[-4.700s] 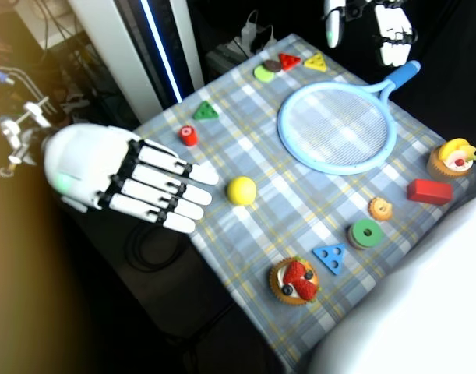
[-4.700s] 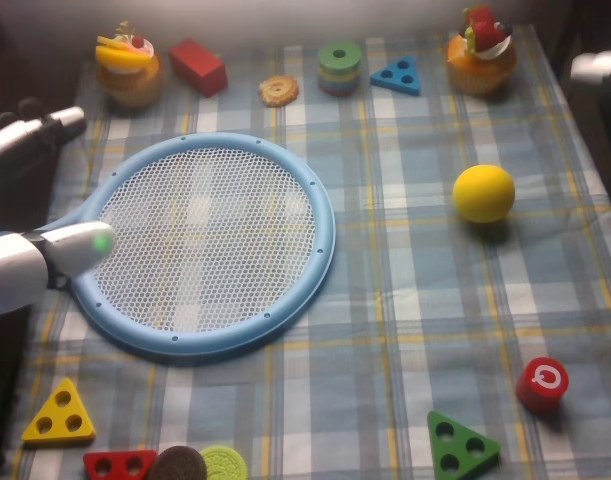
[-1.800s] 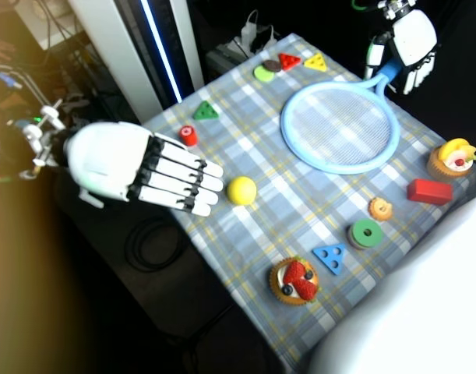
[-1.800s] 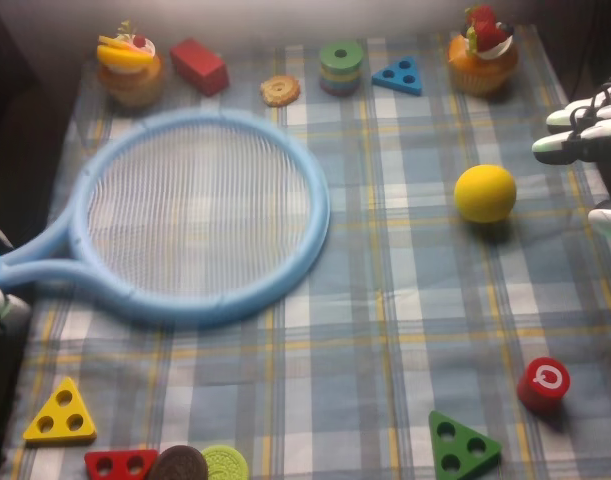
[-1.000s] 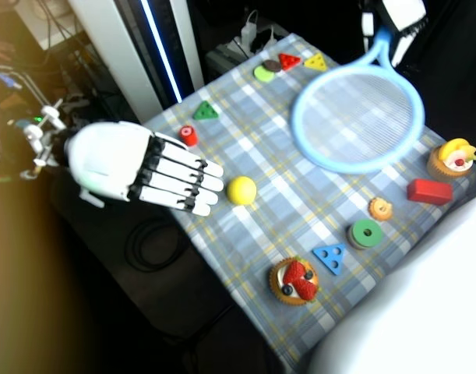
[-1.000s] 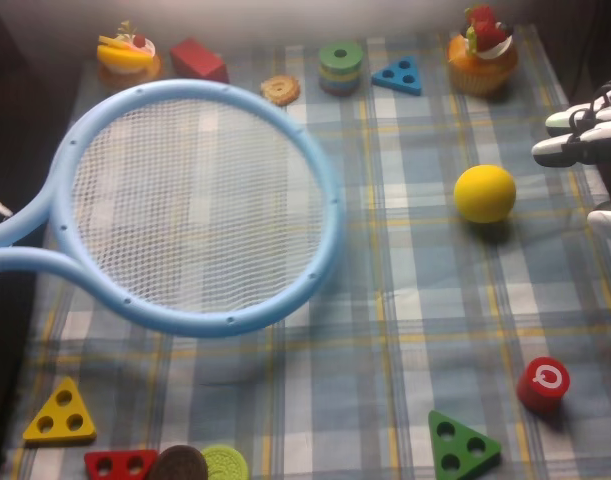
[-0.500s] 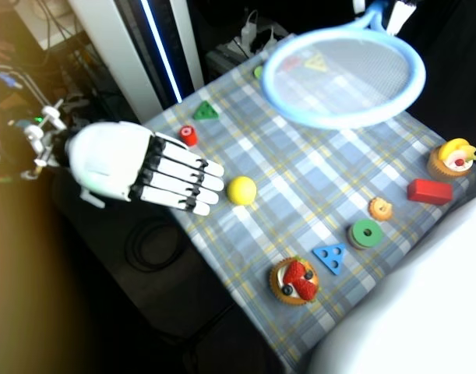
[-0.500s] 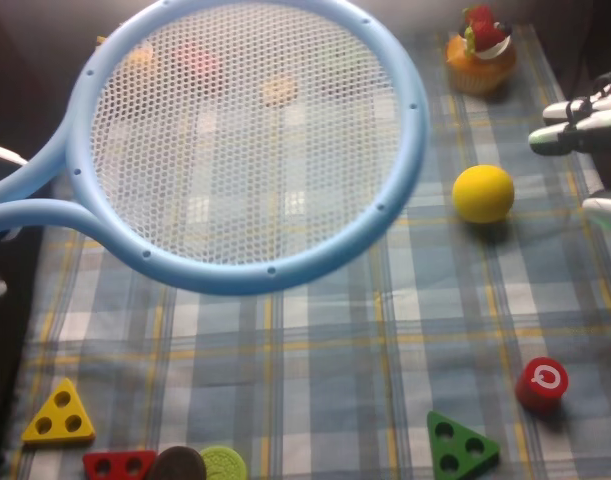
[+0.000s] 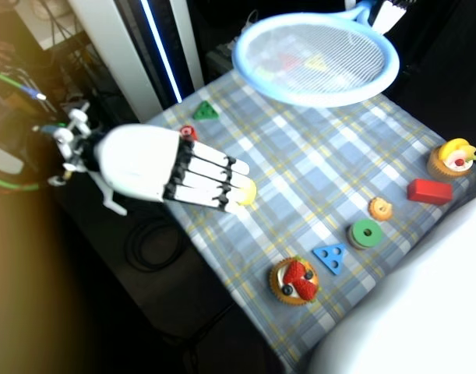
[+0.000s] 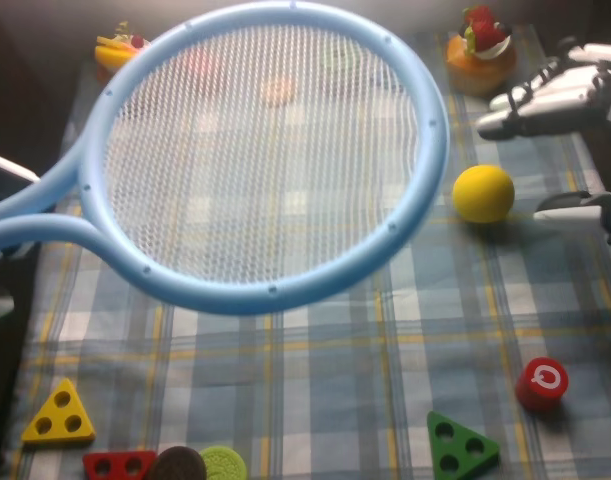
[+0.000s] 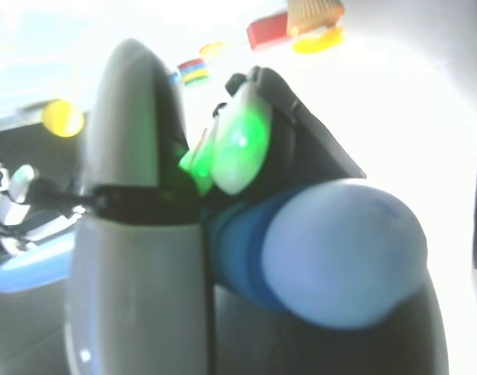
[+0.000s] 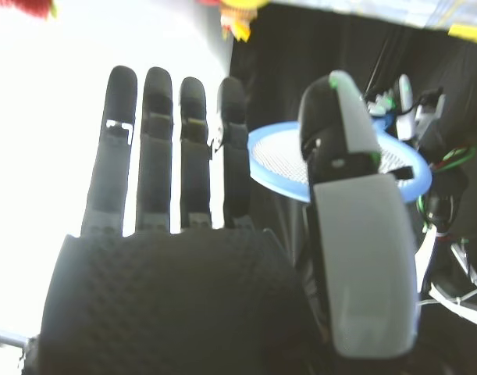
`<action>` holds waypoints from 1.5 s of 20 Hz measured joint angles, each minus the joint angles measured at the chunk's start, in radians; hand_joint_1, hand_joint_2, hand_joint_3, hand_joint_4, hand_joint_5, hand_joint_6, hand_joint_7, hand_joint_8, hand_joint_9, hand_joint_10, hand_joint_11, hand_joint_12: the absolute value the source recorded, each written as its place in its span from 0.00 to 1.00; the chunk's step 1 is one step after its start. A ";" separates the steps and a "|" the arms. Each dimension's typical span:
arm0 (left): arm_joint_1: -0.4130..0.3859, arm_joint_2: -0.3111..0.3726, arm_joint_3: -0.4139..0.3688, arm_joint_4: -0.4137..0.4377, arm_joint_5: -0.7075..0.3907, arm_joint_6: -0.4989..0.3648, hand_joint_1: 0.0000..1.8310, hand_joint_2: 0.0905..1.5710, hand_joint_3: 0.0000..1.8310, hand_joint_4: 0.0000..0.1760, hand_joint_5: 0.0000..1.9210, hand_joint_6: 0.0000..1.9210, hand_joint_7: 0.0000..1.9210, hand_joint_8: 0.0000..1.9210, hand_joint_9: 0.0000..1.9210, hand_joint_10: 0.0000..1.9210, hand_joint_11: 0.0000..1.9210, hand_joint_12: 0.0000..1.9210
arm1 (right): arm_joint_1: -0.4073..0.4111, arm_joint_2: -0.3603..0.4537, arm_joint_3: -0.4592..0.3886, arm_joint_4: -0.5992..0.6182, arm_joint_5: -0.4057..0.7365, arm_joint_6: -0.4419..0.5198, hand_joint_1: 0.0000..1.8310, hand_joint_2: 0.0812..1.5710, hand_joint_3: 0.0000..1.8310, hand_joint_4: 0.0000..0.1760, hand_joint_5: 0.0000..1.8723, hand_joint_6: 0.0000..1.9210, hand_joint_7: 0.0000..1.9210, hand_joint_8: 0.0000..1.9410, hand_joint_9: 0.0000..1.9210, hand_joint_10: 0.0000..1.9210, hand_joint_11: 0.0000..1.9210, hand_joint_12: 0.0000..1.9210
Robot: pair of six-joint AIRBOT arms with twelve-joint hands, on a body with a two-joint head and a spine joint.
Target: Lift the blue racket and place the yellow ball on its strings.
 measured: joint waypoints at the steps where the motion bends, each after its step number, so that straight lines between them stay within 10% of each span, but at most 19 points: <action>1: 0.000 0.000 0.001 0.010 0.011 -0.001 1.00 0.74 0.00 1.00 0.54 1.00 0.64 1.00 0.76 1.00 0.81 1.00 | 0.016 -0.006 0.007 -0.014 -0.016 0.001 0.48 0.64 0.00 0.06 0.29 0.00 0.27 0.00 0.26 0.00 0.07 0.51; 11: -0.008 0.000 0.008 0.019 0.031 -0.001 0.99 0.76 0.00 1.00 0.48 1.00 0.62 1.00 0.75 1.00 0.80 1.00 | 0.108 -0.075 0.068 -0.163 -0.172 0.041 0.57 0.59 0.00 0.00 0.30 0.00 0.30 0.00 0.28 0.01 0.10 0.39; 19: -0.010 0.000 0.008 0.018 0.030 -0.001 1.00 0.77 0.00 1.00 0.47 1.00 0.61 1.00 0.76 1.00 0.82 1.00 | 0.123 -0.103 0.088 -0.180 -0.228 0.043 0.62 0.62 0.00 0.00 0.46 0.00 0.53 0.02 0.46 0.14 0.23 0.65; 20: -0.010 0.000 0.008 0.017 0.030 -0.001 1.00 0.77 0.00 1.00 0.46 1.00 0.61 1.00 0.76 1.00 0.82 1.00 | 0.130 -0.105 0.092 -0.176 -0.228 0.043 0.68 0.65 0.00 0.00 0.53 0.29 0.58 0.38 0.44 0.31 0.26 0.72; 21: -0.010 0.000 0.008 0.017 0.030 -0.001 1.00 0.78 0.00 1.00 0.48 1.00 0.62 1.00 0.76 1.00 0.82 1.00 | 0.134 -0.105 0.092 -0.175 -0.226 0.043 0.68 0.68 0.00 0.00 0.52 0.39 0.56 0.51 0.42 0.45 0.24 0.77; 23: -0.010 0.000 0.008 0.013 0.030 -0.001 1.00 0.79 0.00 1.00 0.48 1.00 0.62 1.00 0.75 1.00 0.81 1.00 | 0.134 -0.105 0.092 -0.171 -0.221 0.044 0.68 0.70 0.00 0.00 0.55 0.37 0.49 0.67 0.37 0.68 0.24 0.88; 27: -0.010 0.000 0.008 0.011 0.030 -0.001 1.00 0.79 0.00 1.00 0.50 1.00 0.62 1.00 0.76 1.00 0.82 1.00 | 0.133 -0.105 0.092 -0.170 -0.221 0.045 0.68 0.73 0.00 0.00 0.55 0.35 0.42 0.79 0.35 0.90 0.28 1.00; 30: -0.010 0.000 0.012 0.010 0.032 0.000 1.00 0.79 0.00 1.00 0.47 1.00 0.62 1.00 0.76 1.00 0.82 1.00 | 0.133 -0.098 0.086 -0.155 -0.216 0.045 0.68 0.73 0.00 0.00 0.55 0.34 0.41 0.79 0.35 0.82 0.28 0.94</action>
